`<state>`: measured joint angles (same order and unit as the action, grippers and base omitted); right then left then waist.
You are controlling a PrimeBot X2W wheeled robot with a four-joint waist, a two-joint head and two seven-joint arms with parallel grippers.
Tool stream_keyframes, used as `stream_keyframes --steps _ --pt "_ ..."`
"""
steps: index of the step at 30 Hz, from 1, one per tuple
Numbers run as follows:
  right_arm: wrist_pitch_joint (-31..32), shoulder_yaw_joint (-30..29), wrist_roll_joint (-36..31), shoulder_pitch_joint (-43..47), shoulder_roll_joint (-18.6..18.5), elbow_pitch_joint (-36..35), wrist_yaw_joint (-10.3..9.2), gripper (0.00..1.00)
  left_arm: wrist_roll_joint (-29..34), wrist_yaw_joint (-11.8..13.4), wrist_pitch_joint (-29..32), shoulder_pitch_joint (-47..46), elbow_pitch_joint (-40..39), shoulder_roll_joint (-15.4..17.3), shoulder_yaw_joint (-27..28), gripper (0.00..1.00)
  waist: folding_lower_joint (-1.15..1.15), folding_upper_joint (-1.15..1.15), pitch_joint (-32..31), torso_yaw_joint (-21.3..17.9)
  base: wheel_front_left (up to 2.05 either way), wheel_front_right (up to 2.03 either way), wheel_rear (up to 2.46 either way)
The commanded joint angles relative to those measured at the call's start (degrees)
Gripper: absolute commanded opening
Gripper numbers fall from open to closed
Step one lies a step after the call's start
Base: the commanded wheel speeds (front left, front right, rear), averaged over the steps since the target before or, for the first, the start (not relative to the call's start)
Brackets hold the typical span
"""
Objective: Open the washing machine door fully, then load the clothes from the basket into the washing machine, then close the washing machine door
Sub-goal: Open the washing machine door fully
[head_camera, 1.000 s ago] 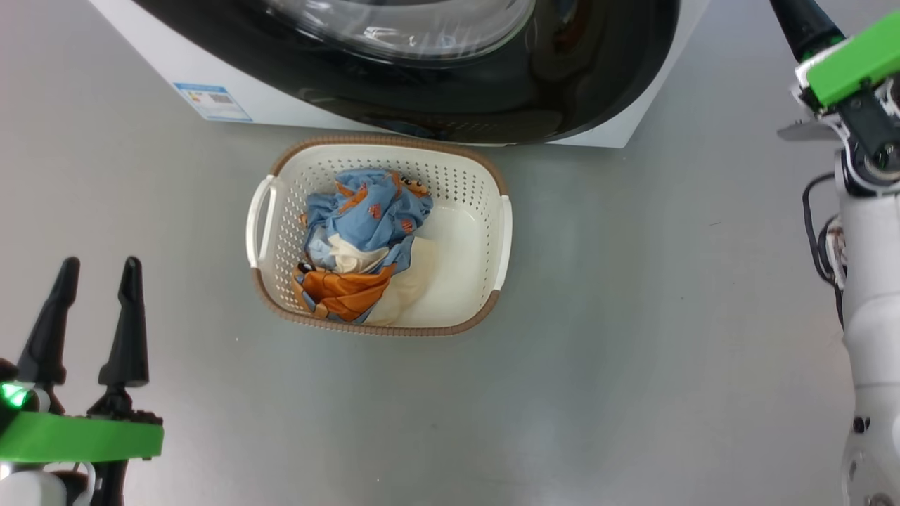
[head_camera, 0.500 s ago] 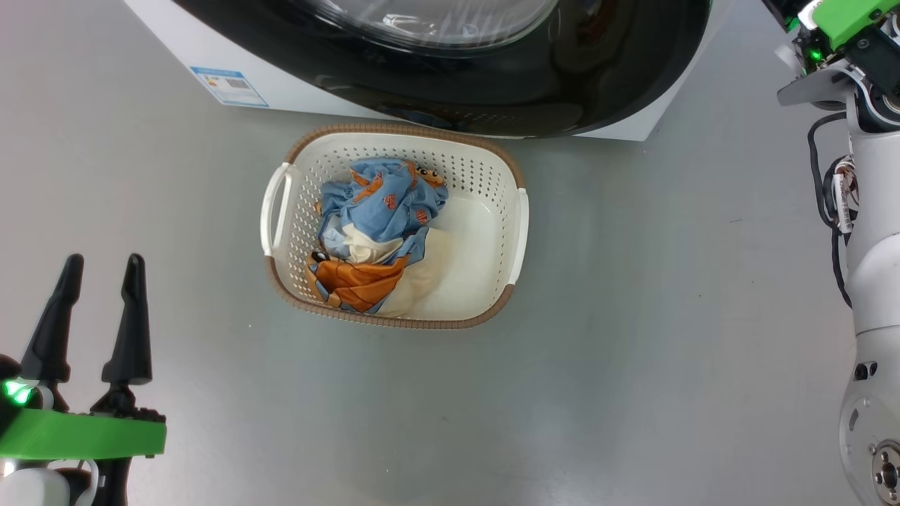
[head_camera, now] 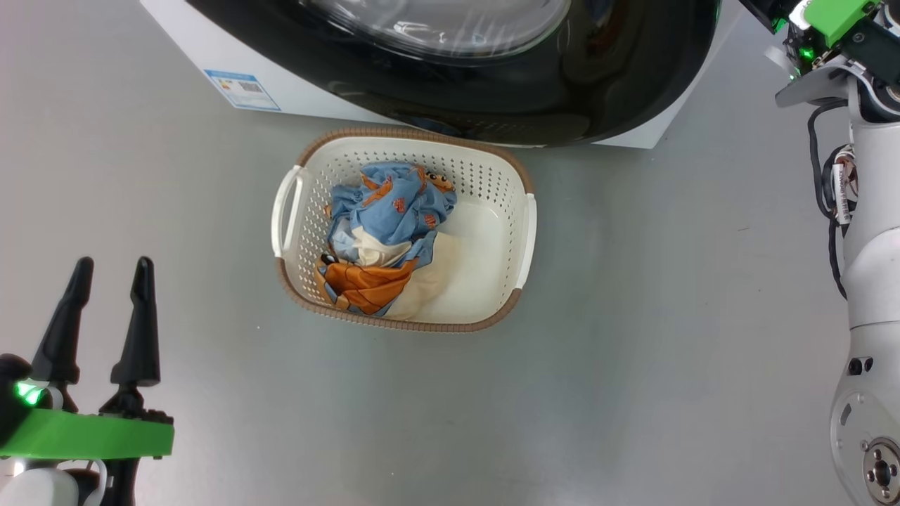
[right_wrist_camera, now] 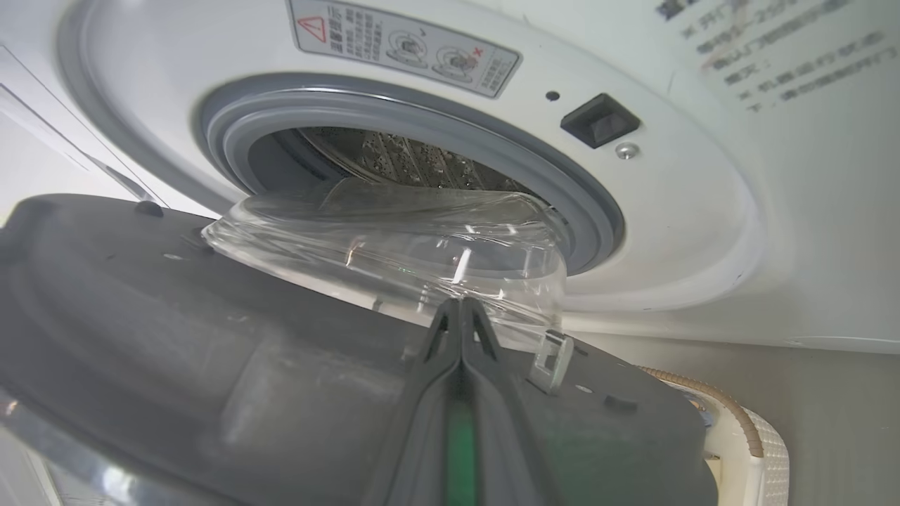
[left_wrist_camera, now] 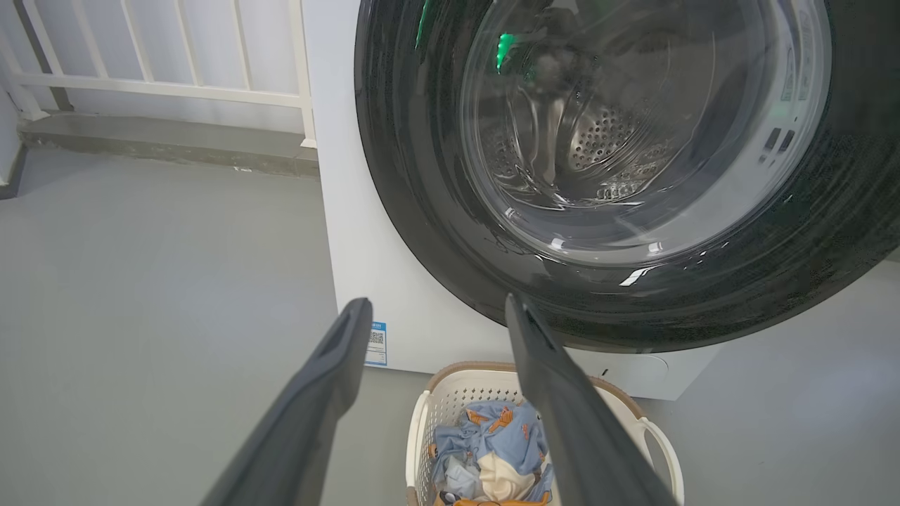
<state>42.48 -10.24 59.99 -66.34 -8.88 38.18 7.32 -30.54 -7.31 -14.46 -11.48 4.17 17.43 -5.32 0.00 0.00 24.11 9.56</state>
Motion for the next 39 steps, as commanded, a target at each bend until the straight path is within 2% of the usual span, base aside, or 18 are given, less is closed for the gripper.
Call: stream_keyframes --steps 1,11,24,30,39 --pt "1.46 0.40 -0.69 -0.12 1.78 -2.39 0.17 0.00 -0.18 -0.18 -0.54 -1.10 -0.78 1.76 2.18 1.00 0.00 0.00 -0.29 -0.03 0.00 0.00 0.00" --pt "9.36 -0.51 -1.17 6.34 3.88 -5.33 0.17 0.00 0.37 -0.18 -0.54 0.27 0.63 1.36 1.58 1.00 0.00 0.00 -4.48 -0.67 0.00 0.00 0.00" --pt "16.54 -0.30 -0.45 13.75 5.67 -10.85 0.17 0.00 1.33 -0.18 -0.54 1.80 1.24 0.64 1.53 1.00 0.00 0.00 -8.04 -0.34 0.00 0.00 0.00" --pt "17.87 1.96 2.32 17.97 5.96 -13.98 0.17 0.00 1.80 -0.18 -0.54 2.54 1.73 -0.16 1.76 1.00 0.00 0.00 -10.08 0.76 0.00 0.00 0.00" --pt "15.74 6.87 7.91 23.07 5.99 -15.55 0.17 0.00 2.85 -0.18 -0.54 3.64 2.44 -1.13 2.03 1.00 0.00 0.00 -13.05 3.21 0.00 0.00 0.00"
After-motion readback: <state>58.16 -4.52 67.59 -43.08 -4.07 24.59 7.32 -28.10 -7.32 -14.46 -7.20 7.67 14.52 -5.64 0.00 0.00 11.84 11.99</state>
